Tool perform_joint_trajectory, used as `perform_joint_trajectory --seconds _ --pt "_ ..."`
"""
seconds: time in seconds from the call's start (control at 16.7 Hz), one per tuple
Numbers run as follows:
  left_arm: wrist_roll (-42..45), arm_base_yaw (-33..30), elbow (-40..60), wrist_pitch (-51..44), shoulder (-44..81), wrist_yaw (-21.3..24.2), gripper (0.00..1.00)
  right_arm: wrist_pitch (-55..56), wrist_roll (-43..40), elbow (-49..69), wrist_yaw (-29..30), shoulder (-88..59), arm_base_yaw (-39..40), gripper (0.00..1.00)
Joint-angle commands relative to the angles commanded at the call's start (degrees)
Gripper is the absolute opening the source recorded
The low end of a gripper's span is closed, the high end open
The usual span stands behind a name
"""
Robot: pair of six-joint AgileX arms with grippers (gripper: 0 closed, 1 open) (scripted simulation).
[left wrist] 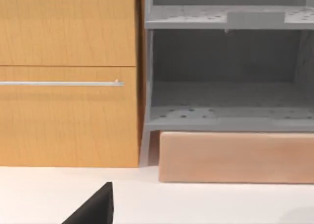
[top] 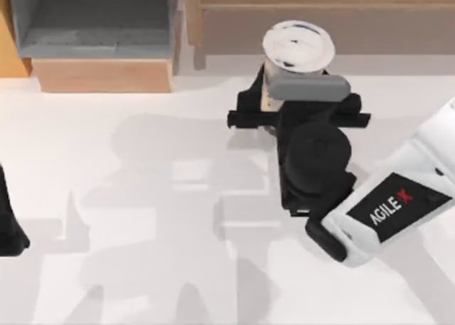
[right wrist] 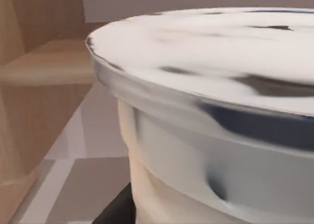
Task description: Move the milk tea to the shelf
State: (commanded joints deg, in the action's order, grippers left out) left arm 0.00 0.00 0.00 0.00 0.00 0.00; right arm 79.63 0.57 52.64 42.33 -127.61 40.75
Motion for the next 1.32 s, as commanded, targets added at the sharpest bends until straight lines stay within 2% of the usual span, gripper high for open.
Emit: perform_joint_trajectory --seconds 0.24,0.48,1.32 --pt "0.0 0.0 0.0 0.0 0.0 0.0 1.00 -1.5 0.4 3.5 -5.3 5.3 -3.6 0.00" --pt "0.0 0.0 0.0 0.0 0.0 0.0 1.00 -5.9 0.5 6.6 -13.0 10.5 -10.3 0.00" --pt "0.0 0.0 0.0 0.0 0.0 0.0 1.00 -33.4 0.1 15.1 -45.8 18.6 -46.4 0.00"
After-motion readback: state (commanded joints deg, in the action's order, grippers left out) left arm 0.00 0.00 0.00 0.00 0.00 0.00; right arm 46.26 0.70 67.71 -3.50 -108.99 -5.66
